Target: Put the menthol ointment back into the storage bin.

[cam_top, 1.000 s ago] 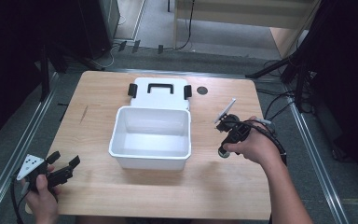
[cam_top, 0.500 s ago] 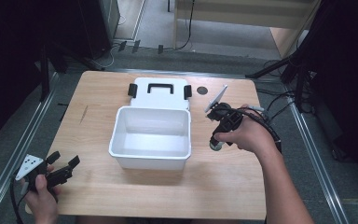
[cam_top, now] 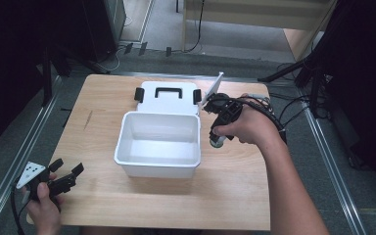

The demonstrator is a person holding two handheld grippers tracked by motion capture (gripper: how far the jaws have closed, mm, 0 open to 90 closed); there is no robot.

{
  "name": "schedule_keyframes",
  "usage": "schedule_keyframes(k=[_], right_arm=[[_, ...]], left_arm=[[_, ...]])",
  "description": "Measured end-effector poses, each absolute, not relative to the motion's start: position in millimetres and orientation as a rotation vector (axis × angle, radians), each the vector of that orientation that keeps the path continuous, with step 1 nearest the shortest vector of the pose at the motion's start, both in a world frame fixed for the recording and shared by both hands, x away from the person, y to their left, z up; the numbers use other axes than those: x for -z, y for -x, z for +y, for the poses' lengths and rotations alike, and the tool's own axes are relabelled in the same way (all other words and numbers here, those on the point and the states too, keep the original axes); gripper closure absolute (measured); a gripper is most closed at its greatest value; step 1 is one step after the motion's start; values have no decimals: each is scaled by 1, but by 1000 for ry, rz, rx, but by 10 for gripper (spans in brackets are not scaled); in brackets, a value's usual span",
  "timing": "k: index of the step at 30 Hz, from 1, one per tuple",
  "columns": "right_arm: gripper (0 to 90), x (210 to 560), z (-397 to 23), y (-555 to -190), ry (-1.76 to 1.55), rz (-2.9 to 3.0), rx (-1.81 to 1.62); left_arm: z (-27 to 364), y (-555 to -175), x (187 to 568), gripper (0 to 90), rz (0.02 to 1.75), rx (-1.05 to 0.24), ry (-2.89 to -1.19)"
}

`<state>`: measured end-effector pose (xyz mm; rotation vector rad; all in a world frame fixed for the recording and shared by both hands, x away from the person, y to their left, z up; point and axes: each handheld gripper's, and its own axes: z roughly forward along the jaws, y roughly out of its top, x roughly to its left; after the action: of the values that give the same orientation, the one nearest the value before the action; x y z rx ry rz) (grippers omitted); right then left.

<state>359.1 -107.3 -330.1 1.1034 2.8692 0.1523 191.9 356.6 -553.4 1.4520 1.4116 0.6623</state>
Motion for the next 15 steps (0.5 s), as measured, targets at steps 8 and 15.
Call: schedule_keyframes(k=[8,15], right_arm=[[517,321,-87,-362,-1055,2887,-147],[517,317,-67,-364,-987,2904,-166]], left_arm=[[357,-192,553,149,1413,-657,-1446],[357,-192,554,149,1414,-658,-1444]])
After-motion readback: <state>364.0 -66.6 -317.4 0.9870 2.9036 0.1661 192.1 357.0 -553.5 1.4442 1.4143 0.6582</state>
